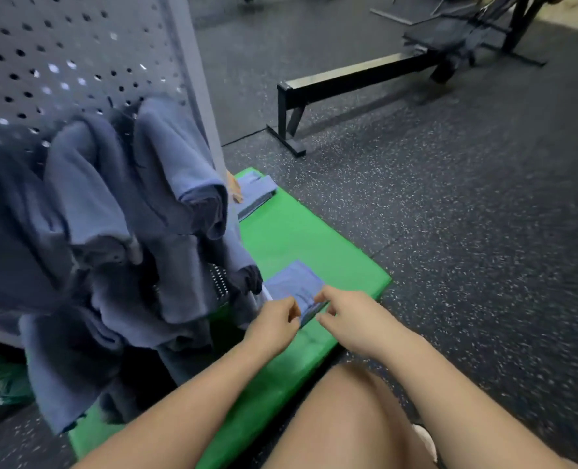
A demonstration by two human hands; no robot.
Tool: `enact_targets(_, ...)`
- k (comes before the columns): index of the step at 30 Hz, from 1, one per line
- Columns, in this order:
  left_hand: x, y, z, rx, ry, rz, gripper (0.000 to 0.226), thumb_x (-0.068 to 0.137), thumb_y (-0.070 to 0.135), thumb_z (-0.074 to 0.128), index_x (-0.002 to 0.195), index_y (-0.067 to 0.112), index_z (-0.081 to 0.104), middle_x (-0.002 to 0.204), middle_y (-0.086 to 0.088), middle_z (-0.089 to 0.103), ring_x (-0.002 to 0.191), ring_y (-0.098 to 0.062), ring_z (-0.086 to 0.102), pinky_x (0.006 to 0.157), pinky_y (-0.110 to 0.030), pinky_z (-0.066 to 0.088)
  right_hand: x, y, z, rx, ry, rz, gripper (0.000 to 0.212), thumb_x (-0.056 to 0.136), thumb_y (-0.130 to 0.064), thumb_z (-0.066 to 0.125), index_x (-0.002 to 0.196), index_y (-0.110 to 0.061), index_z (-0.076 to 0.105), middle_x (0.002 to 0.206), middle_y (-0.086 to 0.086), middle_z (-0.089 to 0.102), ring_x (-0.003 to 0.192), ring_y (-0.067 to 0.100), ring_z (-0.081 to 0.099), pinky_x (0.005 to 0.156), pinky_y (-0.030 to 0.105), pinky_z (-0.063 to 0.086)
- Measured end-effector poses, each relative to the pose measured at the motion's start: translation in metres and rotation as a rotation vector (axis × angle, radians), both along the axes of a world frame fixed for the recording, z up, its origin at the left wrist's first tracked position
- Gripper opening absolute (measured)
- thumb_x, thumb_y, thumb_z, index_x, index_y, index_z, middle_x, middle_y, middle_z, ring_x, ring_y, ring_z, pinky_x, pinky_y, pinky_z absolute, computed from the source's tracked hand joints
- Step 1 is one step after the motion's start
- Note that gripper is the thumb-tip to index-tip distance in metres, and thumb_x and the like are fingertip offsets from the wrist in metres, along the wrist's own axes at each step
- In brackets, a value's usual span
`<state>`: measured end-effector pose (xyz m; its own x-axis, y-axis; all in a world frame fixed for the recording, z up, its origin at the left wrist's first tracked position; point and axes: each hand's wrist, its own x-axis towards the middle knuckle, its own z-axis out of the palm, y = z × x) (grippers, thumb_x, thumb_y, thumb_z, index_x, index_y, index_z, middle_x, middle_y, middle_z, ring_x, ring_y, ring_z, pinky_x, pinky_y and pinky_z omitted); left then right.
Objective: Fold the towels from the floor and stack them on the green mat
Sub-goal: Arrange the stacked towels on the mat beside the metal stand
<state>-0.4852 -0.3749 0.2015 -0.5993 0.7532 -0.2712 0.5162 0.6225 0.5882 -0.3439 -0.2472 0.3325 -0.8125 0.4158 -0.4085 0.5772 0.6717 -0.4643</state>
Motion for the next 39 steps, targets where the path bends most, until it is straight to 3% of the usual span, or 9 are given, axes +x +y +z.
enact_targets(5, -0.009, 0.045, -0.064, -0.166, 0.1, -0.061, 0.01, 0.091, 0.023, 0.065, 0.095, 0.028, 0.057, 0.109, -0.003, 0.075, 0.102, -0.031, 0.07, 0.079, -0.037, 0.053, 0.003, 0.016, -0.007, 0.011, -0.14, 0.067, 0.034, 0.104, -0.033, 0.054, 0.136, -0.025, 0.058, 0.118, 0.007, 0.073, 0.113, 0.031, 0.066, 0.09, 0.039, 0.053)
enact_targets(9, -0.025, 0.067, -0.11, -0.29, 0.177, -0.157, 0.025, 0.092, 0.026, 0.07, 0.116, 0.022, 0.062, 0.125, -0.006, 0.063, 0.116, -0.033, 0.064, 0.087, -0.044, 0.057, 0.004, 0.031, -0.006, 0.008, -0.145, 0.061, 0.033, 0.105, -0.033, 0.054, 0.136, -0.023, 0.057, 0.116, 0.007, 0.073, 0.112, 0.031, 0.065, 0.09, 0.039, 0.052)
enact_targets(16, -0.032, 0.082, -0.148, -0.331, 0.323, -0.181, 0.041, 0.085, 0.03, 0.075, 0.119, 0.024, 0.055, 0.116, -0.008, 0.058, 0.106, -0.034, 0.063, 0.075, -0.044, 0.054, 0.009, 0.052, -0.002, -0.004, -0.134, 0.005, 0.038, 0.108, -0.033, 0.051, 0.145, -0.025, 0.054, 0.127, 0.007, 0.072, 0.119, 0.031, 0.065, 0.095, 0.036, 0.052)
enact_targets(21, -0.039, 0.087, -0.149, -0.311, 0.237, -0.134, 0.037, 0.083, 0.03, 0.077, 0.111, 0.022, 0.054, 0.11, -0.007, 0.064, 0.098, -0.034, 0.066, 0.071, -0.039, 0.049, 0.007, 0.051, -0.006, 0.006, -0.13, 0.008, 0.032, 0.107, -0.034, 0.049, 0.136, -0.023, 0.055, 0.118, 0.006, 0.073, 0.112, 0.031, 0.065, 0.094, 0.04, 0.054)
enact_targets(24, -0.047, 0.088, -0.132, -0.271, 0.171, -0.02, 0.024, 0.075, 0.019, 0.069, 0.092, 0.023, 0.052, 0.094, -0.008, 0.071, 0.086, -0.036, 0.068, 0.065, -0.038, 0.053, 0.008, 0.052, -0.005, 0.003, -0.121, -0.006, 0.031, 0.106, -0.033, 0.05, 0.135, -0.024, 0.057, 0.117, 0.006, 0.072, 0.109, 0.031, 0.065, 0.092, 0.039, 0.054)
enact_targets(26, -0.047, 0.088, -0.113, -0.163, 0.14, 0.074, 0.018, 0.075, 0.017, 0.066, 0.09, 0.019, 0.056, 0.084, -0.008, 0.068, 0.079, -0.036, 0.063, 0.062, -0.038, 0.05, 0.008, 0.053, -0.007, 0.01, -0.116, -0.023, 0.03, 0.106, -0.031, 0.05, 0.134, -0.023, 0.058, 0.115, 0.006, 0.073, 0.108, 0.032, 0.066, 0.092, 0.04, 0.054)
enact_targets(31, -0.033, 0.081, -0.044, 0.061, -0.057, 0.263, 0.029, 0.081, 0.024, 0.075, 0.106, 0.021, 0.06, 0.088, -0.007, 0.072, 0.08, -0.032, 0.065, 0.066, -0.037, 0.046, 0.007, 0.055, -0.009, 0.009, -0.07, -0.075, 0.038, 0.103, -0.027, 0.055, 0.141, -0.026, 0.058, 0.122, 0.004, 0.074, 0.114, 0.028, 0.066, 0.087, 0.033, 0.05)
enact_targets(36, -0.006, 0.051, 0.026, 0.21, -0.255, 0.295, 0.034, 0.084, 0.021, 0.074, 0.113, 0.029, 0.059, 0.079, 0.001, 0.067, 0.072, -0.02, 0.058, 0.06, -0.031, 0.041, 0.007, 0.039, -0.002, 0.021, 0.04, -0.059, 0.053, 0.088, -0.027, 0.076, 0.137, -0.028, 0.058, 0.137, 0.0, 0.063, 0.125, 0.022, 0.061, 0.1, 0.039, 0.052)
enact_targets(39, 0.011, 0.023, 0.074, 0.31, -0.332, 0.262, 0.035, 0.085, 0.015, 0.072, 0.113, 0.032, 0.06, 0.073, 0.003, 0.064, 0.06, -0.009, 0.053, 0.053, -0.019, 0.041, 0.009, 0.018, 0.005, 0.048, 0.136, 0.002, 0.069, 0.078, -0.033, 0.085, 0.141, -0.032, 0.057, 0.137, -0.007, 0.055, 0.127, 0.018, 0.053, 0.104, 0.037, 0.047)
